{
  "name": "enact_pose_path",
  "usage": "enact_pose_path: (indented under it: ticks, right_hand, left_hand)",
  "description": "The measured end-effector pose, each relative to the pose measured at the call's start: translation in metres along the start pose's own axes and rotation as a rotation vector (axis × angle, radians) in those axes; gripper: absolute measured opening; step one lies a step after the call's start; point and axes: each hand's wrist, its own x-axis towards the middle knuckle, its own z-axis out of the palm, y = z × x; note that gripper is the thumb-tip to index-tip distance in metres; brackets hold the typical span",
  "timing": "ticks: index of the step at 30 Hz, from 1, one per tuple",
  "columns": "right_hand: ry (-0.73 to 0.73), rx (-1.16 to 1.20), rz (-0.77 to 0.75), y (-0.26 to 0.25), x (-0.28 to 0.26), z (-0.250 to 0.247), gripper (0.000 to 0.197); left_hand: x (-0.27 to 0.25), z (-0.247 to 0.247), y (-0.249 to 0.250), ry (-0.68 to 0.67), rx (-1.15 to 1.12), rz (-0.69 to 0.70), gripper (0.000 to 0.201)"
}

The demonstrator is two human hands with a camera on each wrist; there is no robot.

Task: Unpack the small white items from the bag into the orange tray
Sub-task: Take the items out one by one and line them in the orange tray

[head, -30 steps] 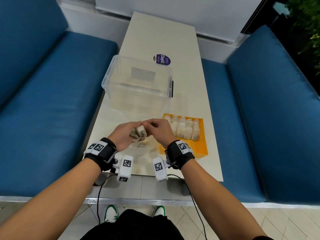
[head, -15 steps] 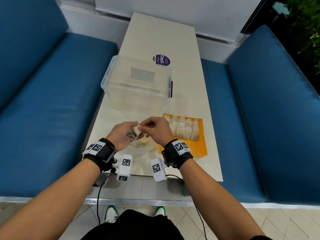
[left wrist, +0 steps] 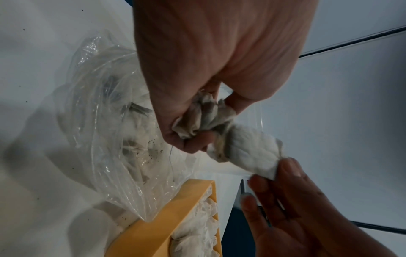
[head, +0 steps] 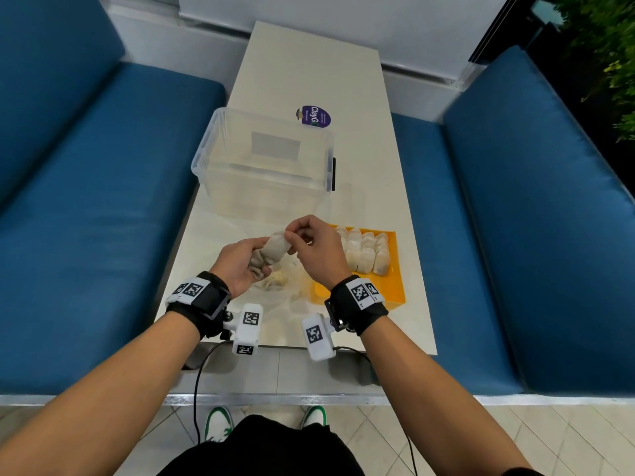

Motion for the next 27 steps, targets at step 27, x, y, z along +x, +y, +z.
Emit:
enact_pose_path:
  ticks: [27]
  right_hand:
    - [-0.176, -0.413, -0.033, 0.011, 0.024, -0.072, 0.003]
  left_hand:
    - [-0.002, 0.01, -0.014, -0.257, 0.608, 0.282, 0.025]
